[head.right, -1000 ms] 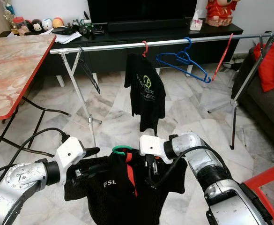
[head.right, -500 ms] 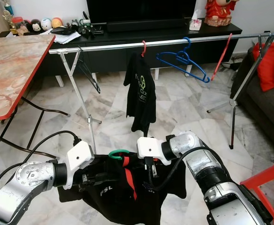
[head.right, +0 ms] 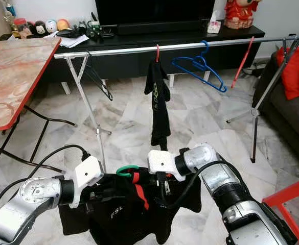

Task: Hang hanger

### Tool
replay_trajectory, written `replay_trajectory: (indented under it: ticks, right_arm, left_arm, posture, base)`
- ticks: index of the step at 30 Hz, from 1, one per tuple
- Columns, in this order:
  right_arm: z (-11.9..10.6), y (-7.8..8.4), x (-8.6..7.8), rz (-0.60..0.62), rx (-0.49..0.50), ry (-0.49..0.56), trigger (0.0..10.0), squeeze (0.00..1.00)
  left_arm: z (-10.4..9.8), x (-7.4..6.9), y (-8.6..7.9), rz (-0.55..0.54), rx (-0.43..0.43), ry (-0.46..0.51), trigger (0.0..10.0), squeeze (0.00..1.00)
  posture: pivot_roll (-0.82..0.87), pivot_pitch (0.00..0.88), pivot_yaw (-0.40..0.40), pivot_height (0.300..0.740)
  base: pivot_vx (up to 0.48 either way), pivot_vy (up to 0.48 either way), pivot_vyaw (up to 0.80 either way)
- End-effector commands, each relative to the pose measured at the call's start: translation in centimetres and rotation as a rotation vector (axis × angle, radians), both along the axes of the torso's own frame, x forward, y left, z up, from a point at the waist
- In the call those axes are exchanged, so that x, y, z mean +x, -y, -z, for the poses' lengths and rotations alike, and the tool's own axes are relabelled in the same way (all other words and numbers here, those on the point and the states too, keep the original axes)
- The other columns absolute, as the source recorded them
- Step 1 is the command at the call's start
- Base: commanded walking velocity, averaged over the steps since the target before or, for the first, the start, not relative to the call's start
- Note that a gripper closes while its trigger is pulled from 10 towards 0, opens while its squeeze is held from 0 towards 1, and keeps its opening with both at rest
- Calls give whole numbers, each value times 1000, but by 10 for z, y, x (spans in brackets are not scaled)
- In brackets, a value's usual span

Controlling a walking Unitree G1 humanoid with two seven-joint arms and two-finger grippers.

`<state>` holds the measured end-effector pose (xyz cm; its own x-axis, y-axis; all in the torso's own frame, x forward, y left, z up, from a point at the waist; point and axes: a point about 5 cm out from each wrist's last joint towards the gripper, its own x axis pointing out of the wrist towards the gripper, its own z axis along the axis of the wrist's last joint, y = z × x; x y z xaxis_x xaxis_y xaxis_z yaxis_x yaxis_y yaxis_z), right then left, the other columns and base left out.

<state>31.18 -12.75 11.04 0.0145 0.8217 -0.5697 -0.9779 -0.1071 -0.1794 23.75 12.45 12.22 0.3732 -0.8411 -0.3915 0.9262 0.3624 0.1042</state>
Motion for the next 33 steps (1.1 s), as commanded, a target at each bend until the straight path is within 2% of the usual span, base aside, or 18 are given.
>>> replay_trajectory:
  ticks: [1, 2, 3, 27, 28, 29, 30, 33]
  right_arm:
    - [-16, -8, 4, -17, 62, 55, 0, 0]
    - [-16, -8, 4, -17, 62, 55, 0, 0]
    - [-16, -8, 4, -18, 62, 55, 0, 0]
    - [-18, -11, 4, -17, 75, 56, 0, 0]
    - [-17, -11, 5, -7, 73, 64, 4078, 0]
    - [-17, -11, 5, -7, 73, 64, 4078, 0]
    - [-16, -11, 4, -15, 68, 60, 10000, 0]
    - [-16, -13, 3, -15, 79, 42, 10000, 0]
  left_arm:
    - [5, -3, 1, 30, 15, -22, 1412, 0]
    - [5, -3, 1, 30, 15, -22, 1412, 0]
    - [4, -3, 1, 29, 9, -26, 0, 0]
    - [9, -7, 5, 64, 40, -44, 0, 0]
    - [9, -7, 5, 64, 39, -45, 0, 0]
    - [9, -7, 5, 64, 39, -45, 0, 0]
    - [9, -7, 6, 64, 38, -45, 0, 0]
    - [10, -7, 6, 64, 40, -44, 0, 0]
  posture:
    - [-58, 22, 23, 740]
    - [-58, 22, 23, 740]
    - [-59, 22, 22, 740]
    - [-60, 24, 21, 740]
    - [-60, 24, 21, 740]
    - [-60, 24, 21, 740]
    - [-59, 23, 21, 740]
    - [-58, 24, 20, 740]
  base:
    - [0, 0, 0]
    - [0, 0, 0]
    - [0, 0, 0]
    - [0, 0, 0]
    - [0, 0, 0]
    - [0, 0, 0]
    - [0, 0, 0]
    - [0, 0, 0]
